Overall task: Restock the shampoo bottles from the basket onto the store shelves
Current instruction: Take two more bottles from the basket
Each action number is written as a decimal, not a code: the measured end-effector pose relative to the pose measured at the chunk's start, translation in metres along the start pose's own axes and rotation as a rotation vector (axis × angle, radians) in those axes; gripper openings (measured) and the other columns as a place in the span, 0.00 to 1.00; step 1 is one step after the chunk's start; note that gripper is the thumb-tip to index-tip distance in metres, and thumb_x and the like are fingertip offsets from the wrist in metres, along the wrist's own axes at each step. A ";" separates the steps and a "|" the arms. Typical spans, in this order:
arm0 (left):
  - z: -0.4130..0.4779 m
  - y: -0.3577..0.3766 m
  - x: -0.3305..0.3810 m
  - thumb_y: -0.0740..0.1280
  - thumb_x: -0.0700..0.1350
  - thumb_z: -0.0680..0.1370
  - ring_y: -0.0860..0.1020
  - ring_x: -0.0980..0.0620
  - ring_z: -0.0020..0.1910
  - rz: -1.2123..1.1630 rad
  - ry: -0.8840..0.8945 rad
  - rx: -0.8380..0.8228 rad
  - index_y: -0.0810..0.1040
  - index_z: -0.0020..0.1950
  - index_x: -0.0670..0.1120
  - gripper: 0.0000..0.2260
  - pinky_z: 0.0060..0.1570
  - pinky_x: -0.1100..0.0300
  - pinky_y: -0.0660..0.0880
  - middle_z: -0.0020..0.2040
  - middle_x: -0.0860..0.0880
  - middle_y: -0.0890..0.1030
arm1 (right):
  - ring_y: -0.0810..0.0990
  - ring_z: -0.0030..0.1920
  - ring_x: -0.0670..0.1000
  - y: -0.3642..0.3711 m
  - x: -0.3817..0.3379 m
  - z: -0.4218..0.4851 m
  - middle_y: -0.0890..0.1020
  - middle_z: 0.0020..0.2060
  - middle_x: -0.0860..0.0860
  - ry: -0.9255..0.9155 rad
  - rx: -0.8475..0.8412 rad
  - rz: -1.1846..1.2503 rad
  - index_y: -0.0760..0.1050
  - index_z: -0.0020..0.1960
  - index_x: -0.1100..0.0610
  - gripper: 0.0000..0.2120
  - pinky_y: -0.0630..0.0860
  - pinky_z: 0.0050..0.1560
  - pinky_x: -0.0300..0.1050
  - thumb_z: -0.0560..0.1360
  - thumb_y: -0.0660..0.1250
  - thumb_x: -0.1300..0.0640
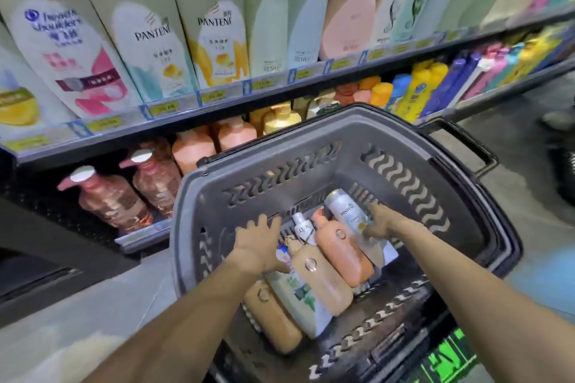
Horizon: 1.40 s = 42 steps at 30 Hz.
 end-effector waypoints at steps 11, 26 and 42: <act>0.037 0.016 0.020 0.66 0.71 0.70 0.70 0.41 0.68 -0.166 -0.242 -0.278 0.59 0.77 0.43 0.46 0.62 0.46 0.75 0.70 0.42 0.64 | 0.76 0.47 0.53 0.018 -0.013 0.022 0.79 0.54 0.55 0.073 0.018 -0.069 0.71 0.63 0.62 0.23 0.74 0.45 0.42 0.70 0.71 0.58; 0.052 0.029 0.023 0.83 0.54 0.63 0.64 0.39 0.74 -0.711 -0.319 -0.168 0.49 0.78 0.46 0.56 0.65 0.48 0.71 0.75 0.39 0.61 | 0.80 0.56 0.57 0.037 -0.014 0.036 0.78 0.59 0.58 0.103 0.028 0.084 0.71 0.63 0.65 0.24 0.80 0.55 0.48 0.70 0.72 0.61; 0.022 0.042 0.047 0.80 0.54 0.66 0.71 0.45 0.69 -0.887 -0.256 -0.100 0.62 0.74 0.47 0.42 0.65 0.55 0.70 0.70 0.47 0.73 | 0.77 0.57 0.59 0.049 -0.038 0.012 0.78 0.58 0.56 0.036 0.013 0.388 0.65 0.65 0.57 0.41 0.80 0.52 0.55 0.58 0.82 0.60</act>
Point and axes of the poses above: each hand's wrist, its own z-axis towards the middle knuckle, its own y-axis out of the palm, x = y × z, the point moved 1 cm from there along z, towards the middle knuckle
